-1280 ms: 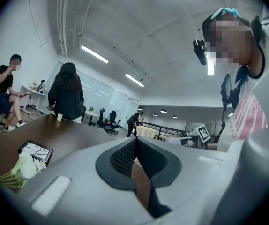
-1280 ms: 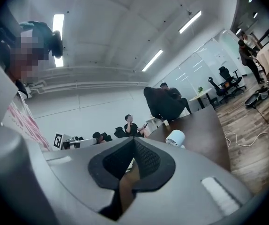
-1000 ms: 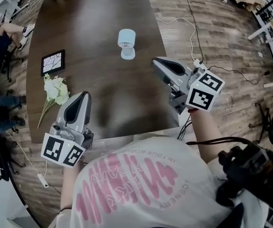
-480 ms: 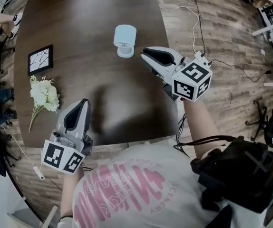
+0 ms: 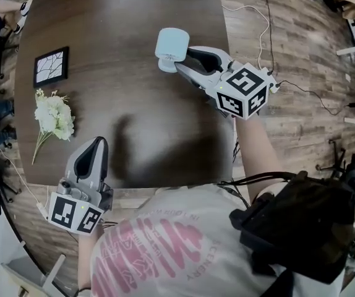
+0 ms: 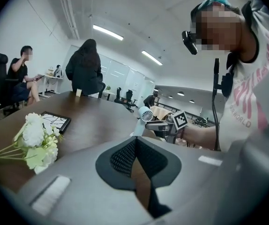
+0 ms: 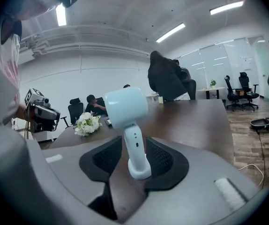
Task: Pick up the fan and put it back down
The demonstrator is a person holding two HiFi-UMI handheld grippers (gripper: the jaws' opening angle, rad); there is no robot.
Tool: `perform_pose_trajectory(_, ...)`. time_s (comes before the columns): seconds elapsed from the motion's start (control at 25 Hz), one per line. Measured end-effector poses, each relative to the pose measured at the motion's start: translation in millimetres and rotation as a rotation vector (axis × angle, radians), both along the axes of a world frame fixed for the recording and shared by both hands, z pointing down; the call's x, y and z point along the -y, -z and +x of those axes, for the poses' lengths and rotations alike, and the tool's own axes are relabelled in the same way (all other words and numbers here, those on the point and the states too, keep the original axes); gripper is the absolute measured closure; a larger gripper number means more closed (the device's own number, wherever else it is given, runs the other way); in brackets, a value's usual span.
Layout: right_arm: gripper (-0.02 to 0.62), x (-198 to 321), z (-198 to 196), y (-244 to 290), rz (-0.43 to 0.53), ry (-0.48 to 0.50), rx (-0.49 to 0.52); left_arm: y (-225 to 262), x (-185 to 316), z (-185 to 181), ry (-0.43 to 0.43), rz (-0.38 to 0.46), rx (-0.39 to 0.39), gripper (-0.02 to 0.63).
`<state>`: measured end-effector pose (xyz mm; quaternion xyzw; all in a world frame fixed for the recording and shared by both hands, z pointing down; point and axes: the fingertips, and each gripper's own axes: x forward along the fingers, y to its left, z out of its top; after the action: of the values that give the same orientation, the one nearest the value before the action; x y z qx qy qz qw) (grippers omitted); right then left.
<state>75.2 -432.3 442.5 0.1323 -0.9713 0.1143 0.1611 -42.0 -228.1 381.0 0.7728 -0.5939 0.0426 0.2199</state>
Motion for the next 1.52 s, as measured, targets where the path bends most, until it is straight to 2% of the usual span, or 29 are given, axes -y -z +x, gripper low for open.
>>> perform_pose_trajectory(0.48, 0.425, 6, -26, -8, -0.085, 0.024, 0.090, -13, -4, -12, 0.065, -0.027, -0.033, 0.589)
perform_pose_trajectory(0.96, 0.433, 7, -29, -6, -0.060, 0.029, 0.101, -7, -7, -10, 0.090, -0.015, -0.032, 0.589)
perform_pose_trajectory(1.2, 0.442, 9, -25, -8, -0.048, -0.004, 0.079, -2, -9, -6, 0.085, -0.008, -0.022, 0.589)
perform_pose_trajectory(1.52, 0.453, 5, -3, 13, -0.076, -0.078, 0.143, 10, -7, 1, 0.060, 0.042, -0.020, 0.589)
